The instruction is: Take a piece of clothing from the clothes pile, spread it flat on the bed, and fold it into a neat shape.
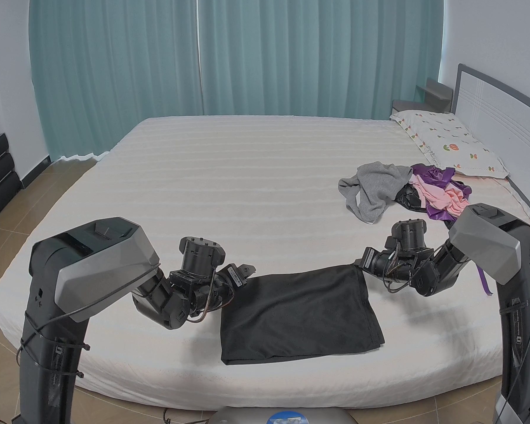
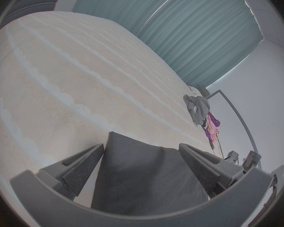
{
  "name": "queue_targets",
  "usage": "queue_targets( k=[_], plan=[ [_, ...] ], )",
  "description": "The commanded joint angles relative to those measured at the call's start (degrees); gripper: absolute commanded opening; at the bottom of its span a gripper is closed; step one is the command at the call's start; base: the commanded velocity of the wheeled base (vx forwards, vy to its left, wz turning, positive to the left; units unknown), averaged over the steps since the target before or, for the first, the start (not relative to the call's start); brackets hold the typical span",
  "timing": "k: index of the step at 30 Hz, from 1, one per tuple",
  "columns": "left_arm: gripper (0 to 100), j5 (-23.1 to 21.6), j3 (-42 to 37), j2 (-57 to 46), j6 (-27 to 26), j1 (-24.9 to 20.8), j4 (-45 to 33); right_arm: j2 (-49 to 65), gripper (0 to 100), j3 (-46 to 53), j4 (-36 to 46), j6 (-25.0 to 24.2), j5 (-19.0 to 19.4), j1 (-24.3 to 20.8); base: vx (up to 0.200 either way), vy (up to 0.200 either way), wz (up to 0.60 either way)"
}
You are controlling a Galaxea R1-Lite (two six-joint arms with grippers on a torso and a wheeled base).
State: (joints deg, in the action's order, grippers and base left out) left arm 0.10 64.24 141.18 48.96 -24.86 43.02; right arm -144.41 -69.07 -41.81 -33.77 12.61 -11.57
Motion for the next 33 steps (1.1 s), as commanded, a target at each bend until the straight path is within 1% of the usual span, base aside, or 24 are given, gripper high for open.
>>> queue_targets(
  k=[1, 9, 13, 14, 21, 23, 24, 25, 28, 33],
  plan=[
    [100, 0.4, 1.9, 2.3, 0.0, -0.5, -0.1, 0.1, 0, -0.2, 0.0, 0.0, 0.0, -0.1, 0.0, 0.0, 0.0],
    [100, 1.1, 3.0, 2.9, 0.1, -0.4, -0.3, 0.1, 0, -0.4, -0.1, -0.2, 0.1, 0.0, 0.0, 0.0, 0.0],
    [100, 3.1, 4.2, 3.7, 0.2, 0.0, -0.3, 0.1, 0, -0.4, 0.0, -0.5, 0.0, 0.0, 0.0, 0.0, 0.0],
    [0, 3.6, 4.6, 4.0, 0.2, 0.1, -0.4, 0.1, 0, -0.4, -0.1, -0.5, 0.1, 0.0, 0.0, 0.0, 0.0],
    [0, 4.3, 5.0, 3.9, 0.3, 0.1, -2.0, 0.0, 0, -0.3, 0.0, -0.5, 0.0, -0.1, 0.0, 0.0, 0.0],
    [0, 5.7, 4.9, 3.9, 0.3, 0.2, -1.9, 0.0, 0, -0.4, -0.1, -0.5, 0.0, 0.0, 0.0, 0.0, 0.0],
    [0, 5.7, 4.9, 3.9, 0.3, 0.2, -1.9, 0.0, 0, -0.4, -0.1, -0.5, 0.0, 0.0, 0.0, 0.0, 0.0],
    [0, 7.4, 5.0, 3.9, 0.3, 0.3, -1.9, 0.1, 0, -0.4, -0.1, -0.5, 0.0, 0.1, 0.0, 0.0, 0.0],
    [0, 9.5, 4.8, 4.0, 0.8, 0.3, -1.7, 0.1, 0, -0.4, -0.1, -0.5, 0.0, 0.2, 0.0, 0.0, 0.0],
    [0, 10.1, 5.3, 3.8, 2.2, 1.3, -1.6, -0.1, 0, -0.5, -0.1, -0.5, 0.0, 0.3, 0.0, 0.0, 0.0]
  ],
)
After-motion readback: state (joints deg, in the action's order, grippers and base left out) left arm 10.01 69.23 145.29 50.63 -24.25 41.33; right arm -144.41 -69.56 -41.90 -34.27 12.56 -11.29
